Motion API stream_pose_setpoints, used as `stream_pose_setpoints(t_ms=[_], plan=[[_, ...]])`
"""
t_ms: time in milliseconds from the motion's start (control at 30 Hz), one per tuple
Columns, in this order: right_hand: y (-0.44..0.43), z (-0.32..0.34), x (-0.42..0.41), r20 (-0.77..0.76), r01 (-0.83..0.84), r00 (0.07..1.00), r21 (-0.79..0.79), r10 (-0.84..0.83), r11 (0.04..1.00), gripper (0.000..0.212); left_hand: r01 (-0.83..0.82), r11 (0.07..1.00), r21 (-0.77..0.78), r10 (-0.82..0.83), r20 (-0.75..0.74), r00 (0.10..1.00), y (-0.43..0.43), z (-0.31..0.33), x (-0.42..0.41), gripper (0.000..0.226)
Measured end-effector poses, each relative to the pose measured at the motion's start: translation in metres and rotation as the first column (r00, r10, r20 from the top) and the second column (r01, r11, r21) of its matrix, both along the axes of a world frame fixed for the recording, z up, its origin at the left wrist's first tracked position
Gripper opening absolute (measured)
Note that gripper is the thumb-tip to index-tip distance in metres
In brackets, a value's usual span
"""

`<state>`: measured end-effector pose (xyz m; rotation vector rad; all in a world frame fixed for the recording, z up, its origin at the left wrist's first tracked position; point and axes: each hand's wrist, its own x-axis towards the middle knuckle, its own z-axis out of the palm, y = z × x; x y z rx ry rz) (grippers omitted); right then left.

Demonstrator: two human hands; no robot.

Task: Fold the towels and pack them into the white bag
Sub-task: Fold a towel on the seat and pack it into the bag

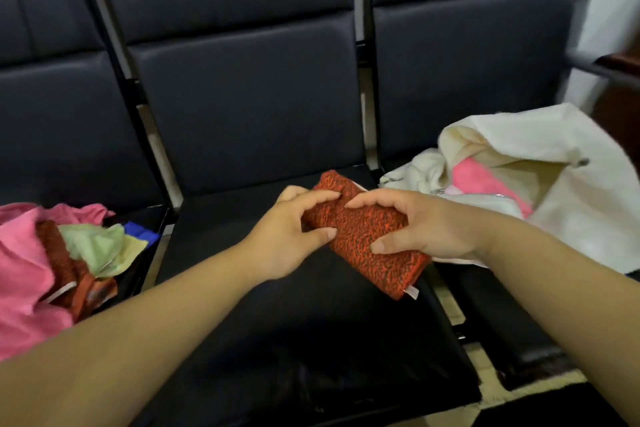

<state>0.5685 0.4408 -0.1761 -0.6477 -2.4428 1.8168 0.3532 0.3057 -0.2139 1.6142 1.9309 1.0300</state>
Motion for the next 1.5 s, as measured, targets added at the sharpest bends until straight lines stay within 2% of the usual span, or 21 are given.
stream_pose_setpoints(t_ms=[167,300,367,467,567,667,767,833,867,967,1067,1167,1300,1500], plan=[[0.046,0.042,0.084,-0.066,0.165,0.985,0.112,-0.158,0.98,0.058,0.146,0.989,0.039,-0.142,-0.077,0.987,0.079,0.05,0.064,0.055],[0.093,0.049,0.153,-0.149,0.368,0.921,0.034,-0.359,0.929,0.056,0.239,0.97,0.034,-0.231,-0.169,0.958,0.148,0.064,0.115,0.063],[0.121,0.04,0.177,-0.237,0.509,0.831,-0.042,-0.504,0.859,0.055,0.255,0.966,0.051,-0.236,-0.234,0.943,0.182,0.065,0.132,0.06],[0.16,0.013,0.189,-0.37,0.715,0.599,-0.153,-0.71,0.682,0.053,0.242,0.97,0.028,-0.207,-0.424,0.882,0.23,0.067,0.145,0.045],[0.185,-0.019,0.176,-0.46,0.826,0.389,-0.21,-0.798,0.524,0.051,0.243,0.951,-0.189,-0.307,-0.637,0.707,0.271,0.066,0.143,0.033],[0.201,-0.046,0.151,-0.488,0.847,0.303,-0.256,-0.819,0.466,0.047,0.245,0.885,-0.395,-0.462,-0.692,0.554,0.303,0.058,0.137,0.029],[0.215,-0.067,0.133,-0.467,0.851,0.366,-0.182,-0.805,0.492,0.048,0.177,0.8,-0.574,-0.572,-0.639,0.514,0.33,0.053,0.129,0.037],[0.223,-0.076,0.132,-0.45,0.824,0.44,-0.141,-0.777,0.548,0.048,0.186,0.769,-0.612,-0.611,-0.619,0.493,0.345,0.048,0.123,0.045],[0.227,-0.08,0.136,-0.435,0.806,0.481,-0.122,-0.761,0.579,0.047,0.216,0.77,-0.601,-0.616,-0.61,0.498,0.351,0.045,0.12,0.049],[0.235,-0.085,0.155,-0.377,0.719,0.621,-0.074,-0.687,0.691,0.047,0.284,0.806,-0.52,-0.574,-0.565,0.593,0.359,0.035,0.113,0.058],[0.243,-0.086,0.172,-0.263,0.61,0.738,-0.133,-0.621,0.781,0.048,0.355,0.808,-0.47,-0.577,-0.514,0.634,0.363,0.024,0.109,0.039],[0.248,-0.087,0.184,-0.084,0.502,0.85,-0.173,-0.52,0.848,0.042,0.359,0.825,-0.437,-0.547,-0.457,0.701,0.367,0.017,0.111,0.038],[0.255,-0.085,0.187,0.031,0.513,0.855,-0.19,-0.517,0.837,0.041,0.318,0.88,-0.352,-0.452,-0.419,0.787,0.369,0.012,0.117,0.047],[0.269,-0.072,0.187,0.192,0.54,0.831,-0.051,-0.523,0.84,0.04,0.33,0.903,-0.276,-0.423,-0.43,0.798,0.368,0.022,0.136,0.045]])
